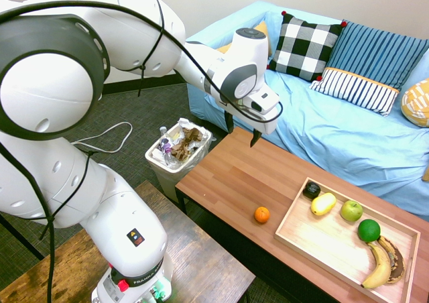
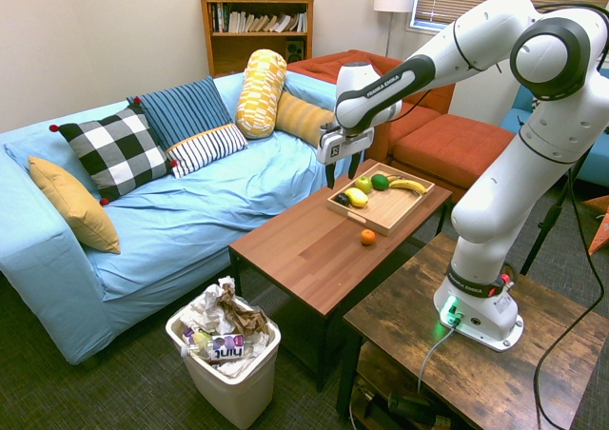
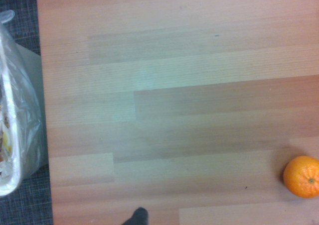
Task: Put the tangerine in the tray
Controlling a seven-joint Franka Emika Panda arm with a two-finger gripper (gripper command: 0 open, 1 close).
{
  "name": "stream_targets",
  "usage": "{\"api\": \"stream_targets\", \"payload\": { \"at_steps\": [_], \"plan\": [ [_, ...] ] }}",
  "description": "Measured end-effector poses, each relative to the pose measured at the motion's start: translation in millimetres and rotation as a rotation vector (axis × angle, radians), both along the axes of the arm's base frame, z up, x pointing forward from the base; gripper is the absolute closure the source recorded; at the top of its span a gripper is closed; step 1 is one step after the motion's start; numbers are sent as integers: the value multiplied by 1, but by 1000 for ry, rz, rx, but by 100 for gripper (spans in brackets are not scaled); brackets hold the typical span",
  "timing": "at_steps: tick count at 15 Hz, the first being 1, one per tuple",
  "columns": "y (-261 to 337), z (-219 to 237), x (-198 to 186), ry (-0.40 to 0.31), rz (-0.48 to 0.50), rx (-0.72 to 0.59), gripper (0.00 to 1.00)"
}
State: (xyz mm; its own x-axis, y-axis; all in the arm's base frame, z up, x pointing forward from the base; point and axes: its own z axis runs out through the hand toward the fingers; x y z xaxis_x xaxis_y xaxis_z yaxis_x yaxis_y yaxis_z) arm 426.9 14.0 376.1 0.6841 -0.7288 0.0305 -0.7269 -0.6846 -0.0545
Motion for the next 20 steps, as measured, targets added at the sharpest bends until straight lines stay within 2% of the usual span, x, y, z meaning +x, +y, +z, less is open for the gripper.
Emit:
{"api": "stream_targets", "payload": {
  "at_steps": [3,8,15,20],
  "plan": [
    [-5,-2,1,9,-9,-16,0],
    [-64,-27,4,10,-129,-57,0],
    [-109,-120,-38,26,-262,-97,0],
    [-131,-191,-35,42,-327,-104,0]
  ]
}}
